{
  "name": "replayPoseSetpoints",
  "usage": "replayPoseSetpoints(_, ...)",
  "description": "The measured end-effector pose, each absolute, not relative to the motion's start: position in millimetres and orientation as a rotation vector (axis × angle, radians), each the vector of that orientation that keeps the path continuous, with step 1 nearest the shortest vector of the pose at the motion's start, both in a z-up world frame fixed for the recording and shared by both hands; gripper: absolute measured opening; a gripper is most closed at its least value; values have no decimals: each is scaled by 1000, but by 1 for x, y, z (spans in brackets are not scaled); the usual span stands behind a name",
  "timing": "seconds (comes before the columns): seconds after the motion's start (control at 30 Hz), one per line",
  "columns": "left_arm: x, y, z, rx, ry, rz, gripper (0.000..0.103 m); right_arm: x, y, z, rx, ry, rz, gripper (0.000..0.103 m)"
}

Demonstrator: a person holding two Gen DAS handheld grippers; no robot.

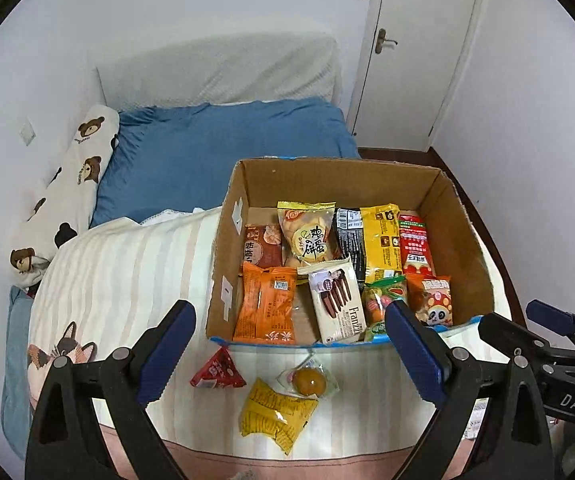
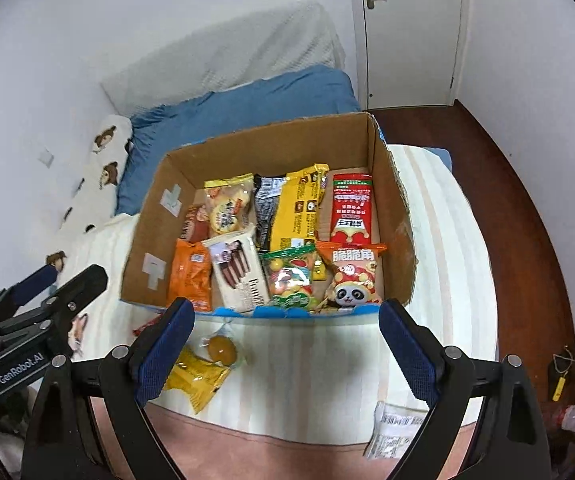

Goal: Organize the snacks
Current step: 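Lift both tools out of the box and move toward the bed, then grasp the yellow Haidilao bag with the left tool while the right tool grasps the white Nizi pack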

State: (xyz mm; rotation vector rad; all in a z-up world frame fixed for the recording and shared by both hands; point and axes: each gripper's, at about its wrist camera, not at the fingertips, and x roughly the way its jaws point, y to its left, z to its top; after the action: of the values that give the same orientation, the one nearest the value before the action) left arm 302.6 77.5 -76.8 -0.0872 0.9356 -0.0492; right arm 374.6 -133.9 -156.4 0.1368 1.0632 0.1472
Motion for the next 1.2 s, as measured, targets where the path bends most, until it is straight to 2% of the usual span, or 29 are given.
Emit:
replayPoseSetpoints(0.17, 275, 81, -77, -110, 944, -52, 97, 347, -142, -152, 189, 1063, 155, 96)
replayPoseSetpoints(0.3, 248, 84, -101, -110, 996, -44, 97, 324, -163, -176, 235, 1134, 120, 96)
replayPoseSetpoints(0.5, 228, 91, -167, -159, 1164, -15, 97, 297, -220, -250, 351, 1269, -41, 98)
replayPoseSetpoints(0.8, 230, 123, -250, -460, 1367, 61, 97, 296, -268, -354, 529, 1412, -180, 98)
replayPoseSetpoints(1.03, 258, 145, -290, -739, 1434, 109, 97, 300, -236, -366, 465, 1446, -78, 97)
replayPoseSetpoints(1.2, 281, 134, -320, -780, 1508, 141, 97, 296, -206, -361, 312, 1490, 54, 98)
